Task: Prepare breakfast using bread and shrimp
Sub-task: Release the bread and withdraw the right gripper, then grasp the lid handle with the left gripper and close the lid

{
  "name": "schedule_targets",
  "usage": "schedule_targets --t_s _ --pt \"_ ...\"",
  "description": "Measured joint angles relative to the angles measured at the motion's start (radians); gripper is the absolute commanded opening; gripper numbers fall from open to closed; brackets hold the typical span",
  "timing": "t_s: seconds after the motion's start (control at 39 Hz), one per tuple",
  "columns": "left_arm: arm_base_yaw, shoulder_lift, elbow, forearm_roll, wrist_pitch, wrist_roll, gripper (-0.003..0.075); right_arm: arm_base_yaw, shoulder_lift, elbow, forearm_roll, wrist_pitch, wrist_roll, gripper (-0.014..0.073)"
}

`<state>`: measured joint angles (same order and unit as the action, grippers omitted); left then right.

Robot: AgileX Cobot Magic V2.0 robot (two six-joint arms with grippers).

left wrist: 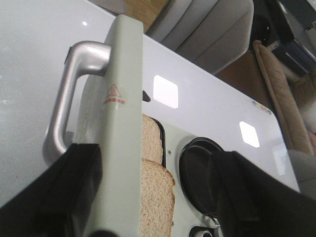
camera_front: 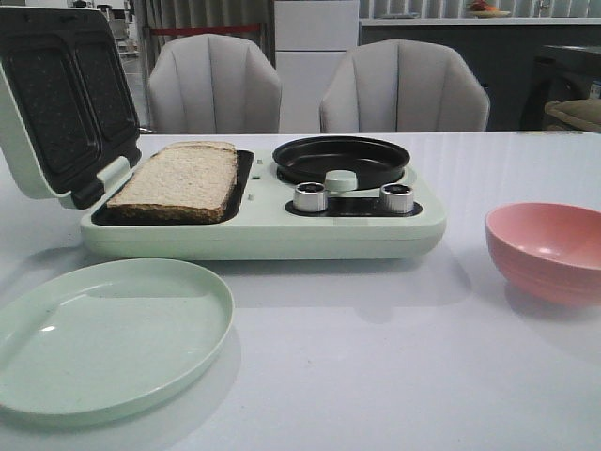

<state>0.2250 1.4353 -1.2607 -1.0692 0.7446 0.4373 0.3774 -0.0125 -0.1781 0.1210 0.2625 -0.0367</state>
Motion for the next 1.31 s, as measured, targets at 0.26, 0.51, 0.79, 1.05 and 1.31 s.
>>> schedule_targets --t_s 0.26,0.51,0.79,1.05,1.31 --pt "0.109 0.126 0.0 -0.225 0.116 0.17 0.0509 0.0 0.0 0.0 0.0 0.0 0.002 0.0531" --pt "0.114 0.201 0.0 -0.244 0.147 0.217 0.0336 0.0 0.0 0.0 0.0 0.0 0.002 0.0531" --pt "0.114 0.253 0.0 -0.256 0.147 0.223 0.0301 0.0 0.0 0.0 0.0 0.0 0.002 0.0531" --pt "0.114 0.31 -0.003 -0.327 0.171 0.228 0.0301 0.0 0.0 0.0 0.0 0.0 0.002 0.0531" --pt "0.08 0.325 -0.003 -0.422 0.235 0.372 0.0301 0.0 0.0 0.0 0.0 0.0 0.002 0.0531"
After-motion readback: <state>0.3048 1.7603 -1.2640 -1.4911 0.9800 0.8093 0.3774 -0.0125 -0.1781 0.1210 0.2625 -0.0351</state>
